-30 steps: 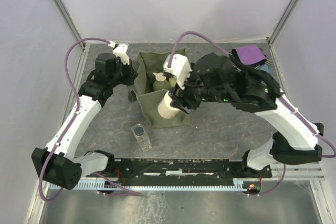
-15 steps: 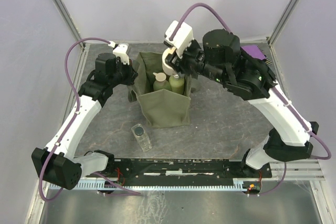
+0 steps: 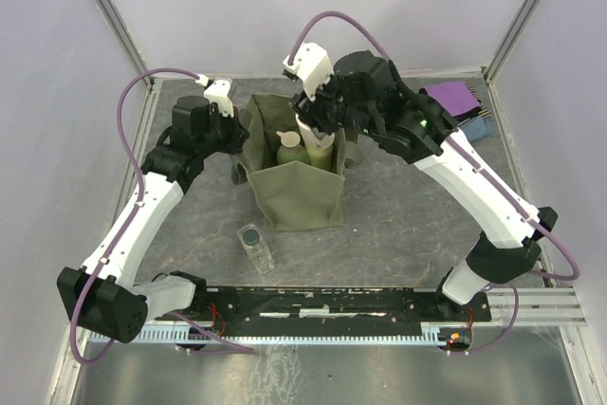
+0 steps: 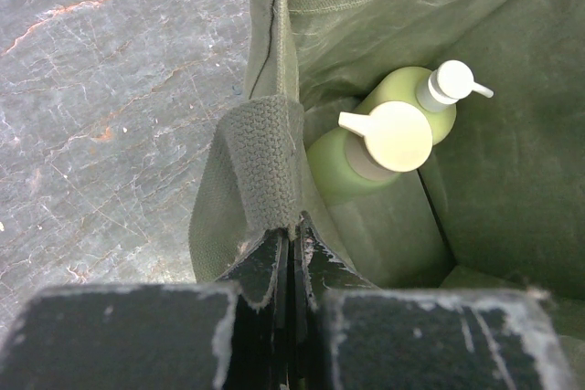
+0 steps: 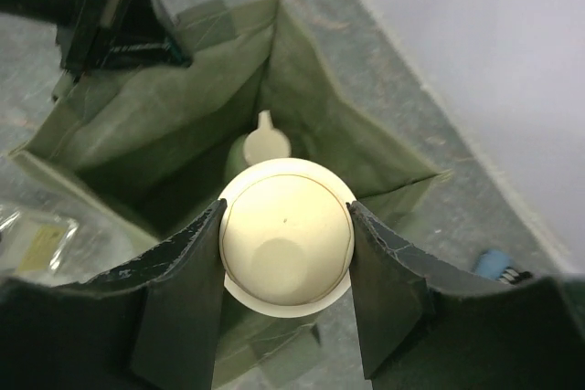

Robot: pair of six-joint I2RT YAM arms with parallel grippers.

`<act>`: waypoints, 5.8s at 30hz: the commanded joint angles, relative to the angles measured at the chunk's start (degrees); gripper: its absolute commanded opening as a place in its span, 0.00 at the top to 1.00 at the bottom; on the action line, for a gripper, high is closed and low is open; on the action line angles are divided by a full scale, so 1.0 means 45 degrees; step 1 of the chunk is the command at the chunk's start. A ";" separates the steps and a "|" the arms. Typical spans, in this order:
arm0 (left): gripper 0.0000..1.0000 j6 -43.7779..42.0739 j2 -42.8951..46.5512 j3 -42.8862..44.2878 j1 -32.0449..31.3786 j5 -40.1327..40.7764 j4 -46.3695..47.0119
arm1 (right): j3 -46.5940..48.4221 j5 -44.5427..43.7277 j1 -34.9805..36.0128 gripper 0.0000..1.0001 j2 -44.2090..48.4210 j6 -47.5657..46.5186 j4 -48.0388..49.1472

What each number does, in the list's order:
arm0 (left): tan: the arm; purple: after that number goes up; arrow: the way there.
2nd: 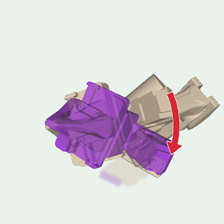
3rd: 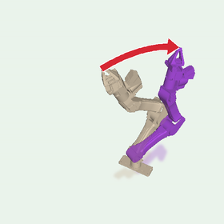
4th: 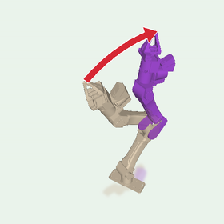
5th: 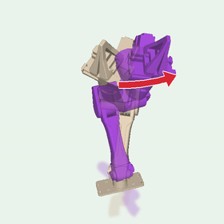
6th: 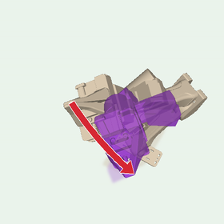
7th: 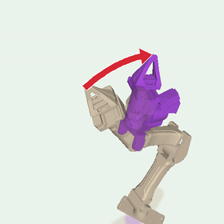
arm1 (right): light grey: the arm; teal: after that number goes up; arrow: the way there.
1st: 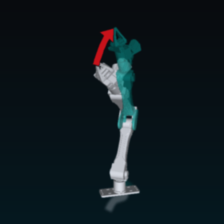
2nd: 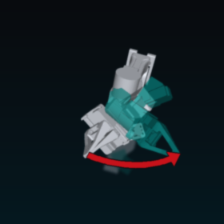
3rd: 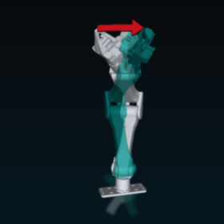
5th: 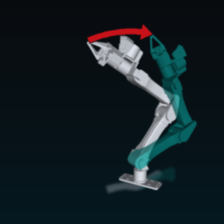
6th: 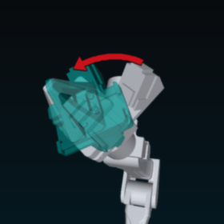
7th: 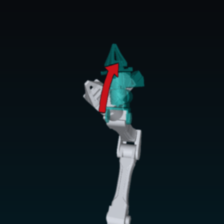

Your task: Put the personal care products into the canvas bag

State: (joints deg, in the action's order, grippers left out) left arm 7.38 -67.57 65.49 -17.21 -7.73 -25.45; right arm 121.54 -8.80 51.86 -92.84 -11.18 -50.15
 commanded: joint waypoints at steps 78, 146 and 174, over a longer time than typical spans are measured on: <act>0.97 -0.0469 -0.0093 -0.0082 -0.0004 -0.0170 0.0085 | -0.7195 0.1559 -0.1816 0.41 -0.1055 0.4697 0.1046; 0.97 -0.0632 -0.0068 -0.0056 -0.0003 0.0003 -0.0496 | -0.4220 -0.1932 0.5440 0.09 -0.2775 1.0243 0.1158; 0.97 -0.0768 -0.0335 0.0026 -0.0014 0.0016 -0.0348 | -0.2807 -0.1278 0.5830 0.19 -0.5210 0.9711 0.0017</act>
State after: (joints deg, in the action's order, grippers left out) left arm 6.28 -68.73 65.71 -17.21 -7.60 -25.23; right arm 105.41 -15.03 77.91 -115.44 33.41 -48.34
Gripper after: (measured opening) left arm 0.046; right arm 0.810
